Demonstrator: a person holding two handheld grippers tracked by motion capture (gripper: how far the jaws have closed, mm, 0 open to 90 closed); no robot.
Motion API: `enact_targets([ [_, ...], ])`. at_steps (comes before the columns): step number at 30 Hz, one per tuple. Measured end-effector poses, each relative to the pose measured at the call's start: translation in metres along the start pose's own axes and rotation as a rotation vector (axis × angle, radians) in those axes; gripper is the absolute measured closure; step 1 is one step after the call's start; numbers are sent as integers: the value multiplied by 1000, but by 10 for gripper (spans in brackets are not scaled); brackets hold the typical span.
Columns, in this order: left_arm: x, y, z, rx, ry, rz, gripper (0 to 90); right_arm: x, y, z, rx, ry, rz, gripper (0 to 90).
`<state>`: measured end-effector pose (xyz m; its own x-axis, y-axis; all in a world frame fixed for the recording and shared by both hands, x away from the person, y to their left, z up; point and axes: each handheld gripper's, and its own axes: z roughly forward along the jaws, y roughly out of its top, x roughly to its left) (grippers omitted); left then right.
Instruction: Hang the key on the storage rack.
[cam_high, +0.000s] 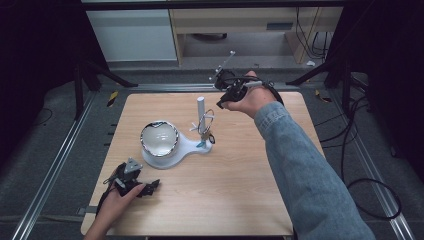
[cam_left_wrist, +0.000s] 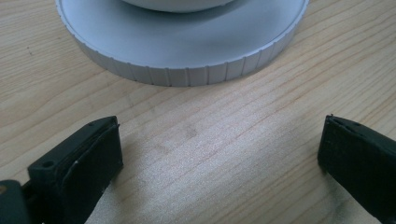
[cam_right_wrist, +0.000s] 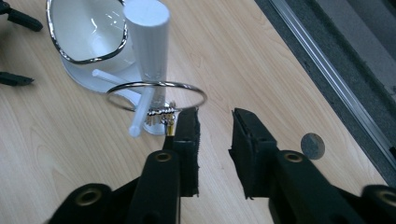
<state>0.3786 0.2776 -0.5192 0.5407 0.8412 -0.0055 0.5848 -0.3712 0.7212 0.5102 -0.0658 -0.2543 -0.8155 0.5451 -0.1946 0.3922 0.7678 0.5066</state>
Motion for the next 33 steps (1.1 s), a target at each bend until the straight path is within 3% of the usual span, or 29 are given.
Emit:
enact_targets([
  [13,0,0,0,0,0,0,0,-15,-24,1,-34,-69,60,380],
  [17,0,0,0,0,0,0,0,-18,-33,1,-57,-88,80,278],
  [18,0,0,0,0,0,0,0,-20,-37,2,-65,-94,93,199],
  [22,0,0,0,0,1,-2,0,-22,-49,5,-108,-101,121,112],
  [33,-1,0,0,-1,2,-4,0,-26,-88,23,-141,-160,161,63],
])
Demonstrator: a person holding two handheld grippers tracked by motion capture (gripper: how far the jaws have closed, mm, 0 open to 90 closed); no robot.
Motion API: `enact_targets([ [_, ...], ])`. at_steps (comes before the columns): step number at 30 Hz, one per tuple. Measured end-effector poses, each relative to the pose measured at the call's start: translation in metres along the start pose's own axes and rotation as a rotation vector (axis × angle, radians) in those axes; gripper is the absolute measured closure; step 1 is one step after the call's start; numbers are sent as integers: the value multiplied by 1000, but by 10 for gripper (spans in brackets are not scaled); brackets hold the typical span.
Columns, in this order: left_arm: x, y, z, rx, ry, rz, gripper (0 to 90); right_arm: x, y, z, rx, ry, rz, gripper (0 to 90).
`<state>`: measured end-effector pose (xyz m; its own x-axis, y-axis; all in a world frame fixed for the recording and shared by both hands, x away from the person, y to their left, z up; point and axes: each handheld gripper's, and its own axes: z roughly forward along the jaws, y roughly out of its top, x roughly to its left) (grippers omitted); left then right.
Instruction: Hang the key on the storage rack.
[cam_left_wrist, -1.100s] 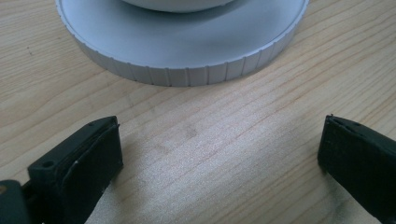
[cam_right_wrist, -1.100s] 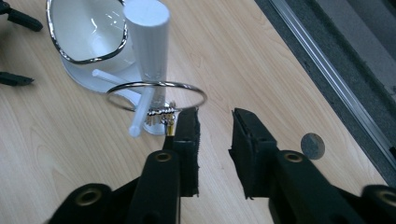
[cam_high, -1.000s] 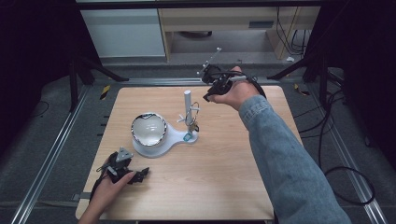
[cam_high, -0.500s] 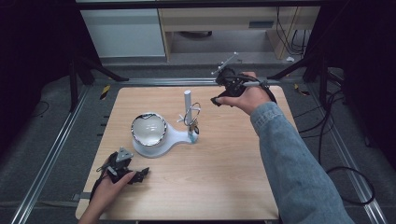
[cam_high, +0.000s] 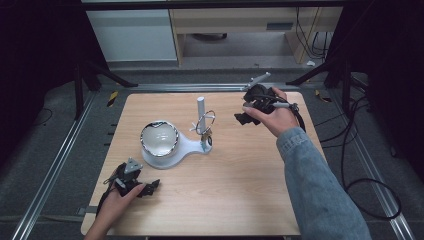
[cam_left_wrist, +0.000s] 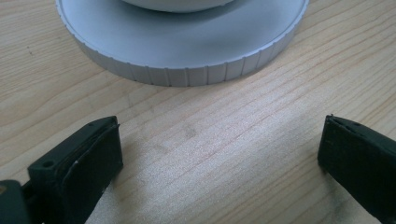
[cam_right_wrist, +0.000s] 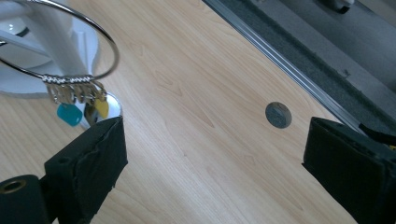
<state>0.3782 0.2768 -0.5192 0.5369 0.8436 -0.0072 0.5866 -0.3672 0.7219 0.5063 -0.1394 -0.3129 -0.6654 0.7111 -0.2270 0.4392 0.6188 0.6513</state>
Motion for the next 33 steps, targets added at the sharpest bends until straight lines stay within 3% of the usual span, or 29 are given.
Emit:
enact_targets([
  [9,-1,0,-1,5,-1,5,0,-5,-35,6,-16,-55,61,80],
  [15,-1,0,-1,6,-2,6,0,-7,-56,10,-33,-64,97,89],
  [27,-1,0,-1,5,-2,7,0,-9,-97,14,5,-59,72,103],
  [33,-1,0,-1,5,-3,8,0,-7,-120,20,18,-24,80,103],
])
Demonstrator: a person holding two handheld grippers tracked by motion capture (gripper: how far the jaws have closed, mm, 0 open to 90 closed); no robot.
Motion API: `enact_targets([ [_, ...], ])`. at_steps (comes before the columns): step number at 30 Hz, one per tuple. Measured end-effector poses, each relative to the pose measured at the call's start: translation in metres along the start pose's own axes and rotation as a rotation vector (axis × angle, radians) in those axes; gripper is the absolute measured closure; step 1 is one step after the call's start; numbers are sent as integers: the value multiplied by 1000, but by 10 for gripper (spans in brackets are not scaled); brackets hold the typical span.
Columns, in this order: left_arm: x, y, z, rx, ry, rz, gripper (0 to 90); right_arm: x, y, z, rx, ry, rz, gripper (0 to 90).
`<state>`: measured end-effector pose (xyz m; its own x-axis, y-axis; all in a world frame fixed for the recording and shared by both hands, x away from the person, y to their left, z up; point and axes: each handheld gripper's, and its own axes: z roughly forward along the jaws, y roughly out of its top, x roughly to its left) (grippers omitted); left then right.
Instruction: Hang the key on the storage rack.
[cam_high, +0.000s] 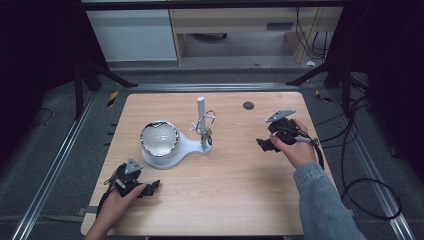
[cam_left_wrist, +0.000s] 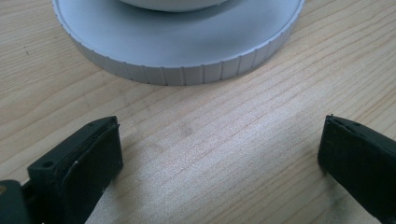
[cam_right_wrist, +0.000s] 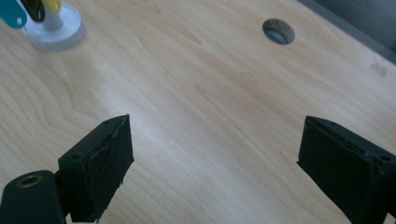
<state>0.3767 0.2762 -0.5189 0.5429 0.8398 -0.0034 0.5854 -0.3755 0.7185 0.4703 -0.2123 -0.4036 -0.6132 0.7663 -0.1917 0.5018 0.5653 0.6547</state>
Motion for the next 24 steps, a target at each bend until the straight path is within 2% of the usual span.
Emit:
enact_targets([
  [2,0,0,0,-1,0,-1,0,1,-9,4,17,-5,-7,103],
  [6,0,0,0,1,0,0,0,2,-22,8,26,8,14,103],
  [12,0,0,0,0,0,-1,0,3,-51,17,45,31,53,101],
  [13,0,0,0,0,0,-1,0,3,-51,17,45,31,53,101],
  [19,0,0,0,0,1,-1,0,1,-79,26,58,28,109,100],
  [24,0,0,0,-4,1,-4,0,-13,-97,30,50,-8,192,93],
])
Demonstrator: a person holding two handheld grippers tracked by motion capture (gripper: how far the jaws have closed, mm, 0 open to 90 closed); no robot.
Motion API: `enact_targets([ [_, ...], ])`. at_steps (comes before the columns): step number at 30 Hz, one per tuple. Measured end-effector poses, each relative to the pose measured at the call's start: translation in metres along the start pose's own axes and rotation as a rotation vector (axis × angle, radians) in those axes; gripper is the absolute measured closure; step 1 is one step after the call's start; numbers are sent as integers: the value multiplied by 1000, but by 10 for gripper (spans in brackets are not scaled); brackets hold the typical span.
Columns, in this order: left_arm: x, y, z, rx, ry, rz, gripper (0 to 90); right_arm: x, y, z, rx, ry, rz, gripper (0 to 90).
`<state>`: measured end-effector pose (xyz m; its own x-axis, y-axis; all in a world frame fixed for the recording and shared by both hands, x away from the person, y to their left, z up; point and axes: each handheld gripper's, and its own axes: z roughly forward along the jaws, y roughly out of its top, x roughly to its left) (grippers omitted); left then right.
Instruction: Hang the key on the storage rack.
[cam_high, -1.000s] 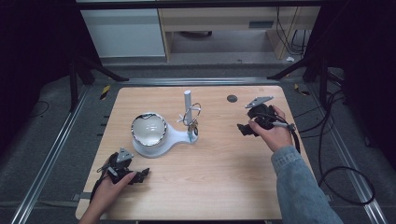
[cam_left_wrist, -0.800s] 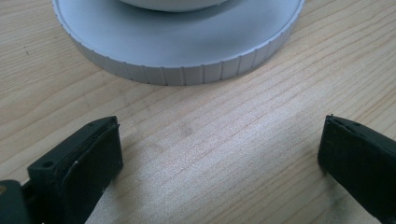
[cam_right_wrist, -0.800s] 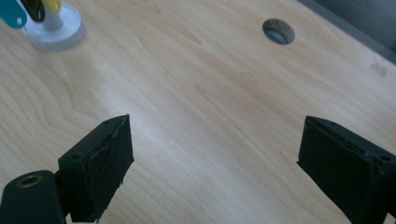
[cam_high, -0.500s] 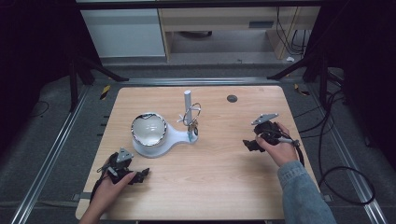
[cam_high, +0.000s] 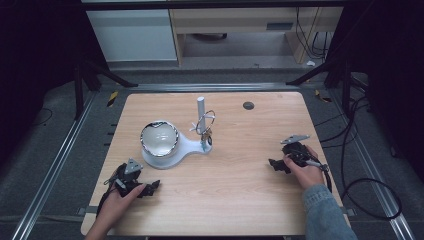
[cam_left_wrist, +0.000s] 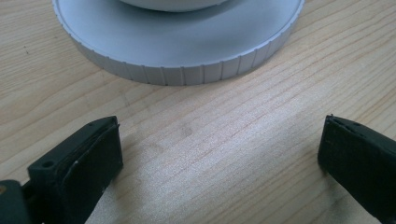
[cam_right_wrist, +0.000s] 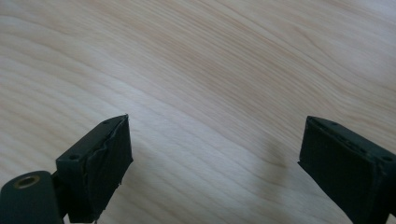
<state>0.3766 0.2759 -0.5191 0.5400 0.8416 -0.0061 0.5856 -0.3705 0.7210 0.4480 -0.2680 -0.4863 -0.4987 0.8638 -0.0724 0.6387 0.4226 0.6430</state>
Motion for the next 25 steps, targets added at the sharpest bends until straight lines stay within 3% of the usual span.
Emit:
enact_targets([
  [4,0,0,0,0,0,1,0,-13,-8,3,-14,-31,64,88],
  [9,0,0,0,0,0,1,0,-19,-13,7,-25,-40,98,66],
  [11,0,0,0,1,0,1,0,-21,-14,9,-53,-49,123,53],
  [16,0,0,0,0,0,0,0,-23,-17,13,-98,-70,137,30],
  [25,0,0,0,0,0,-1,0,-23,-17,13,-90,-96,165,4],
])
